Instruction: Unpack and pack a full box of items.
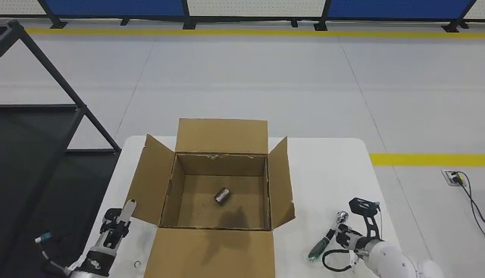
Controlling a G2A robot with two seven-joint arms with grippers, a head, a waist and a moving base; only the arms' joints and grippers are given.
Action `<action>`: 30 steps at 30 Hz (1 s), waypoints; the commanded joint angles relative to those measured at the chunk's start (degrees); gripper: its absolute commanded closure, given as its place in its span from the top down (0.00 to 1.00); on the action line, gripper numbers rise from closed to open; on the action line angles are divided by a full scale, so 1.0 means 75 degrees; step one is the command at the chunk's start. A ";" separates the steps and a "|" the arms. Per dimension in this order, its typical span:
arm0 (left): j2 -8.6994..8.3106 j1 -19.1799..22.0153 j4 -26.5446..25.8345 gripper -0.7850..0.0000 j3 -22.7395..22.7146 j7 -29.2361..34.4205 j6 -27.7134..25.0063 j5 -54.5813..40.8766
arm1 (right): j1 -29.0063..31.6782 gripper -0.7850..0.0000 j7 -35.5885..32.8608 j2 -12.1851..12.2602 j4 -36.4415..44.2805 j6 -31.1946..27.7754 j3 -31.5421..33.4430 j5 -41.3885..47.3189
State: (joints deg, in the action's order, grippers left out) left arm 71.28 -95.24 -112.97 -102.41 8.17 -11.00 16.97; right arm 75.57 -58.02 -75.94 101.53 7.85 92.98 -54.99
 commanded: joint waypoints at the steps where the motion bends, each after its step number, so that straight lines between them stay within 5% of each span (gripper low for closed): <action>1: 0.0002 -0.0020 0.0000 1.00 -0.0011 -0.0024 -0.0003 0.0003 | 0.0000 0.00 -0.0023 0.0009 0.0017 0.0066 -0.0036 0.0035; 3: 0.0002 -0.0032 -0.0003 1.00 -0.0015 -0.0030 -0.0011 0.0003 | -0.0018 0.00 -0.0067 0.0014 0.0072 0.0192 -0.0112 0.0006; 4: 0.0003 -0.0037 -0.0004 1.00 -0.0018 -0.0031 -0.0015 0.0002 | -0.0031 0.09 -0.0091 0.0017 0.0114 0.0242 -0.0167 -0.0028; 14: 0.0011 -0.0112 0.0041 1.00 -0.0089 -0.0106 -0.0068 -0.0119 | -0.0290 0.02 -0.0440 0.0031 0.0262 0.0980 -0.0821 -0.0791; 20: 0.0013 -0.0122 0.0051 1.00 -0.0122 -0.0114 -0.0076 -0.0158 | -0.0387 0.11 -0.0561 0.0042 0.0247 0.1336 -0.0974 -0.1095; 24: 0.0013 -0.0103 0.0047 1.00 -0.0115 -0.0088 -0.0088 -0.0162 | -0.0425 0.28 -0.0587 0.0050 0.0235 0.1475 -0.1029 -0.1212; 30: 0.0013 -0.0077 0.0072 1.00 -0.0130 -0.0063 -0.0082 -0.0173 | -0.0583 0.33 -0.0609 0.0046 0.0027 0.1604 -0.1193 -0.1318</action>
State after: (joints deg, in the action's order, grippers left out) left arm 71.39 -95.86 -112.45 -103.32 7.64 -11.71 15.63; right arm 71.45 -62.55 -75.58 102.05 19.84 84.20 -64.91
